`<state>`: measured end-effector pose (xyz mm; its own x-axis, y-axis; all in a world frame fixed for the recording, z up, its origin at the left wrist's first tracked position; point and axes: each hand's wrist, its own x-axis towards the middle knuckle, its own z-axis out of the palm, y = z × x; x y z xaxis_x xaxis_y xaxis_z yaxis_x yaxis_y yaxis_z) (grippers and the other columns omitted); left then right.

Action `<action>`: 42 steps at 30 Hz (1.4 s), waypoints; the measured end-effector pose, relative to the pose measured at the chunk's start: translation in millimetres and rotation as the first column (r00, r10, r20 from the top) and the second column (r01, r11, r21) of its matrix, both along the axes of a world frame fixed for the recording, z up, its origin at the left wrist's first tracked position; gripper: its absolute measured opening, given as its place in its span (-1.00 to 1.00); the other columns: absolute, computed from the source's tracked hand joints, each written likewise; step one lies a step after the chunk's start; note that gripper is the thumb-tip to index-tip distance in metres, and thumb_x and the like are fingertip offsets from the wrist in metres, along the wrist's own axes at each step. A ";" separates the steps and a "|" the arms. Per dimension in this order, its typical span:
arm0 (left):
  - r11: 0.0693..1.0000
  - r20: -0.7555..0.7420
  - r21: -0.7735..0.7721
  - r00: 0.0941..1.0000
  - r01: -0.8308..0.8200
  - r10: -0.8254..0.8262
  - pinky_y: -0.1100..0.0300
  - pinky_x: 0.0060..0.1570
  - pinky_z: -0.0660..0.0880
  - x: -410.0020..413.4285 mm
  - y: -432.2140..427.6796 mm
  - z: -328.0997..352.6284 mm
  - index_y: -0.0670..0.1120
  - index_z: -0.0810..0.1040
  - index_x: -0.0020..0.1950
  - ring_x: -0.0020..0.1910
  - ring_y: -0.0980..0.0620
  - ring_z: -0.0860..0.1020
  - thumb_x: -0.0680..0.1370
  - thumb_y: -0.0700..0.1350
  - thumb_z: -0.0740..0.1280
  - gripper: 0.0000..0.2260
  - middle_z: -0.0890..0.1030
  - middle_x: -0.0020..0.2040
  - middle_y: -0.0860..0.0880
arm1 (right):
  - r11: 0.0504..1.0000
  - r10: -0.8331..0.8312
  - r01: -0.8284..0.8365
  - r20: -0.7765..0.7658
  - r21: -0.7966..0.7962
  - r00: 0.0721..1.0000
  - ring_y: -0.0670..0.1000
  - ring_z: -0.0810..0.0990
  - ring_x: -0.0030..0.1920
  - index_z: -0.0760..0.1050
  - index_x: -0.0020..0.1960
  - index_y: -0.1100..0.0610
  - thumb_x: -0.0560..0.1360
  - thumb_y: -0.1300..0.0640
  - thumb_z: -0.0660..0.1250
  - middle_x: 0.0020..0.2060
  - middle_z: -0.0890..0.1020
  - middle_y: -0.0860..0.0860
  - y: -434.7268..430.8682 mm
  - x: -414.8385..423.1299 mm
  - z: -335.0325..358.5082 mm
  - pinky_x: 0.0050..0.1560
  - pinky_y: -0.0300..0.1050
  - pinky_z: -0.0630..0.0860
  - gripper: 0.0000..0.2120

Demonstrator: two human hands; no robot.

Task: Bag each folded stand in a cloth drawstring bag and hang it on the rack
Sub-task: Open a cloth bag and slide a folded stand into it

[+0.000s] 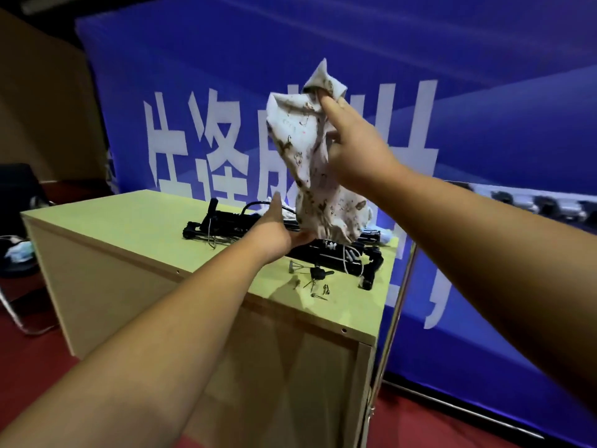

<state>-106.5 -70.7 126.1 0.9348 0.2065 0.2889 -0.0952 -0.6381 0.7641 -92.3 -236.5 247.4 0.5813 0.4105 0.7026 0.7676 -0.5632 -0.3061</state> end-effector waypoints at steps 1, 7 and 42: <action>0.998 0.031 -0.040 0.998 0.050 -0.049 0.30 0.25 0.43 -8.0 -6.3 5.7 -0.02 0.14 0.71 0.38 -0.07 0.52 0.56 -0.03 0.55 -0.16 0.43 0.54 -0.03 | 1.000 -0.011 0.011 0.020 0.007 1.000 0.07 0.43 0.50 0.10 0.74 -0.03 0.64 0.32 0.12 0.68 0.24 -0.06 -4.8 -11.2 4.9 0.20 -0.23 0.45 -0.29; 0.878 0.126 -0.419 0.972 0.232 -0.197 0.15 0.06 0.61 -47.9 -45.5 22.1 -0.13 0.69 0.19 0.00 0.01 0.75 0.58 -0.21 0.49 -0.81 0.78 0.03 -0.06 | 0.993 -0.069 0.071 -0.021 0.094 0.997 0.08 0.43 0.52 0.07 0.75 -0.06 0.60 0.29 0.22 0.64 0.34 -0.03 -39.5 -51.2 13.4 0.19 -0.24 0.39 -0.22; 0.915 -0.048 -0.250 0.940 0.317 -0.338 0.27 -0.29 0.44 -89.5 -188.8 -122.5 0.15 0.58 0.37 -0.39 0.16 0.48 0.55 -0.36 0.35 -0.49 0.52 -0.21 0.06 | 0.811 0.108 0.459 -0.863 0.363 0.493 0.16 0.58 -0.37 0.55 -0.12 0.17 0.53 0.22 0.29 -0.42 0.55 0.11 -176.3 -88.5 -210.7 -0.09 0.23 0.72 -0.92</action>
<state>-196.0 -259.5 3.7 0.9810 -0.0635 0.1832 -0.1935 -0.3833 0.9031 -180.8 -412.9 36.7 0.9942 -0.0082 -0.1068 -0.1063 -0.1982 -0.9744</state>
